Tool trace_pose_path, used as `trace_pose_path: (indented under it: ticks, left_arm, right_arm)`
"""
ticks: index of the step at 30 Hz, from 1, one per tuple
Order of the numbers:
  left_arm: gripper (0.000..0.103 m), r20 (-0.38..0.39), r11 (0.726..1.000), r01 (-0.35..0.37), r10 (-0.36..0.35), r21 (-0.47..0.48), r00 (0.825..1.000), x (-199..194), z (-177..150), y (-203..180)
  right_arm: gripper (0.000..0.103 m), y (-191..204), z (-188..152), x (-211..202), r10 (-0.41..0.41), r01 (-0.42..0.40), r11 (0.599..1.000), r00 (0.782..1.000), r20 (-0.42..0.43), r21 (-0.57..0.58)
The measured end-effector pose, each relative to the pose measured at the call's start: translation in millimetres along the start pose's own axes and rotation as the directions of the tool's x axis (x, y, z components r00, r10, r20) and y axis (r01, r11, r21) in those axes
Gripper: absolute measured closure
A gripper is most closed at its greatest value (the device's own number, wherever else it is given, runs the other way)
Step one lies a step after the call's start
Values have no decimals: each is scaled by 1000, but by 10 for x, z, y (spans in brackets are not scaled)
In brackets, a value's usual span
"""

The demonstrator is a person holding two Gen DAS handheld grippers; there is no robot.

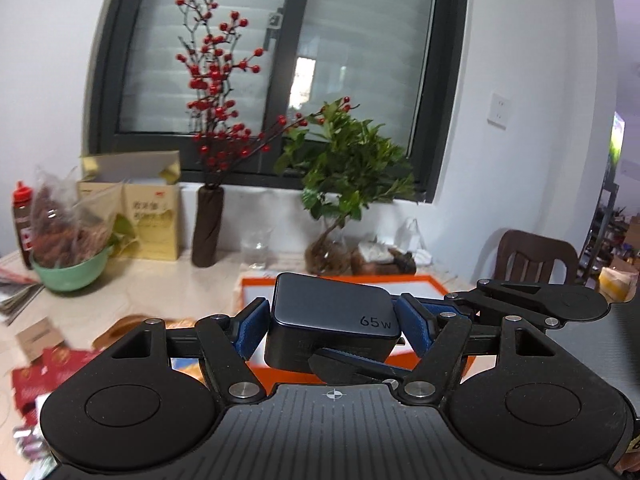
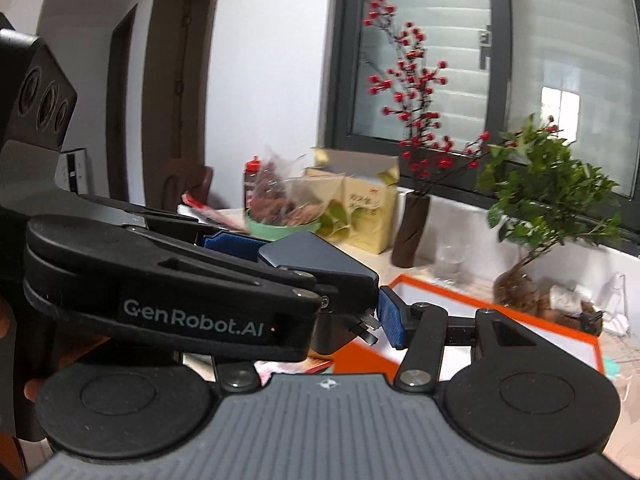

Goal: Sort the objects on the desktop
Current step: 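Carry the black charger with the left tool into the orange box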

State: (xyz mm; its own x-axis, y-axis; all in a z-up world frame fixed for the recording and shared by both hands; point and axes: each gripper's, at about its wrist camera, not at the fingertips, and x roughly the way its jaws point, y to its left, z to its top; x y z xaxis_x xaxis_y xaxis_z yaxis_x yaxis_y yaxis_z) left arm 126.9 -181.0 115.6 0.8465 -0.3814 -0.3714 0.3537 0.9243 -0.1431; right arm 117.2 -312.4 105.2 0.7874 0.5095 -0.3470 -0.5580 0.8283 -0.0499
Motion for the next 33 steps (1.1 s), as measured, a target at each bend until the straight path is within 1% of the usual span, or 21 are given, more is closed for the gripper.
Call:
trace_pose_path:
  ticks: [6, 12, 18, 24, 27, 33]
  left_arm:
    - [32, -28, 998, 42, -43, -41, 999, 579, 113, 122]
    - [32, -95, 995, 59, -67, -87, 993, 1242, 100, 278]
    - [32, -176, 989, 72, -95, -131, 980, 1801, -36, 376]
    - [33, -250, 986, 59, -98, -157, 963, 2153, -166, 421]
    - [33, -269, 988, 51, -88, -143, 959, 2228, -176, 397]
    - [33, -314, 987, 52, -98, -151, 944, 2369, -233, 382]
  right_arm:
    - [44, -392, 83, 344, -17, 19, 999, 999, -47, 29]
    - [44, -756, -56, 776, -16, 27, 996, 993, -121, 85]
    - [44, -1057, -241, 1128, -19, 46, 991, 978, -209, 125]
    - [44, -1229, -416, 1372, -6, 53, 986, 959, -285, 158]
    - [44, -1240, -447, 1421, -12, 58, 988, 953, -302, 141]
    - [44, -1314, -513, 1495, -6, 65, 985, 938, -347, 158]
